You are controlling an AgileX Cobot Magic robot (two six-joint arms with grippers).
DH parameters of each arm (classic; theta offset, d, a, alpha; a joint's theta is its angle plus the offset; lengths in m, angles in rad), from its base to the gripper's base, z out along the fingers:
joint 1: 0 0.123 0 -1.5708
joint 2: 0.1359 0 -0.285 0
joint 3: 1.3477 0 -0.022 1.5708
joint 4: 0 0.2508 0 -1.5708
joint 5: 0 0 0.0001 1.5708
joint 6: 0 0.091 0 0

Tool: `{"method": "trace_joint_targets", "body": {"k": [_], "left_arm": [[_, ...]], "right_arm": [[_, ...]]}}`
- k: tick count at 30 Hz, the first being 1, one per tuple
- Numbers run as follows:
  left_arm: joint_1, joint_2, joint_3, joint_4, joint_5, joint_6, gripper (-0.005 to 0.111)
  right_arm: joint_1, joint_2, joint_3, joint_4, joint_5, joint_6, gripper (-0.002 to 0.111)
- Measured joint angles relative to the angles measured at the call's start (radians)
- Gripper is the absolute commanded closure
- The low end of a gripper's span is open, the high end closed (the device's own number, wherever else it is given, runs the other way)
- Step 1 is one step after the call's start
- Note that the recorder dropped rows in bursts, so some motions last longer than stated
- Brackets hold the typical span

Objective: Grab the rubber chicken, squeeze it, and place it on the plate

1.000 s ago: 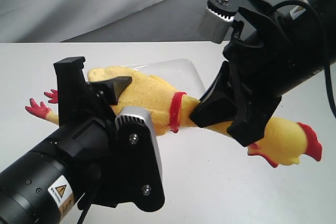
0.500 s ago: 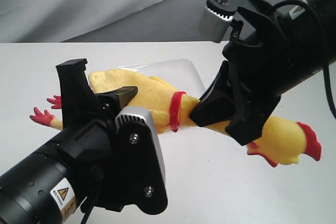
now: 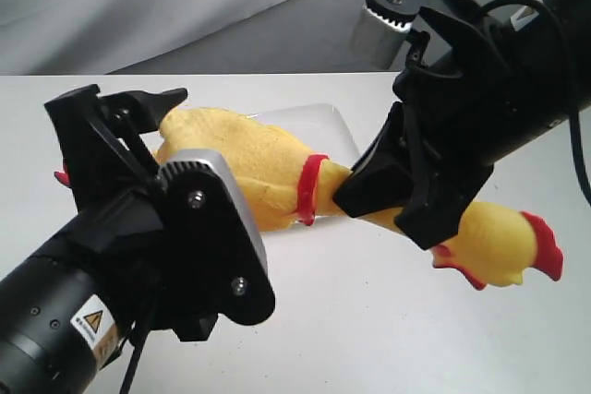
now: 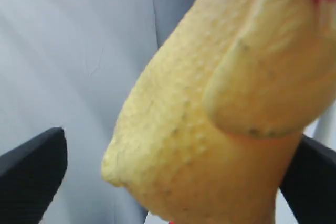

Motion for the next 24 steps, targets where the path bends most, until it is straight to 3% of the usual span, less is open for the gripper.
{"method": "trace_joint_targets", "body": {"k": [5,10,15,20,24], "left_arm": [[-0.058,0.0,-0.019,0.0,0.133,-0.013,0.033],[-0.171,-0.043,-0.099,-0.05,0.151,0.022,0.063],[-0.282,-0.11,-0.181,-0.102,0.16,0.091,0.106],[-0.323,-0.253,-0.247,-0.156,0.16,0.184,0.106],[-0.325,-0.421,-0.251,-0.162,0.161,0.186,0.106]], "right_arm": [[0.0,-0.002,0.0,0.006,-0.063,0.001,0.108],[0.0,0.007,0.0,-0.013,-0.253,0.018,0.108],[-0.002,0.121,-0.002,-0.021,-0.472,0.023,0.108],[-0.013,0.365,-0.027,-0.051,-0.71,0.004,0.108],[-0.069,0.543,-0.192,-0.039,-0.64,-0.005,0.108]]}}
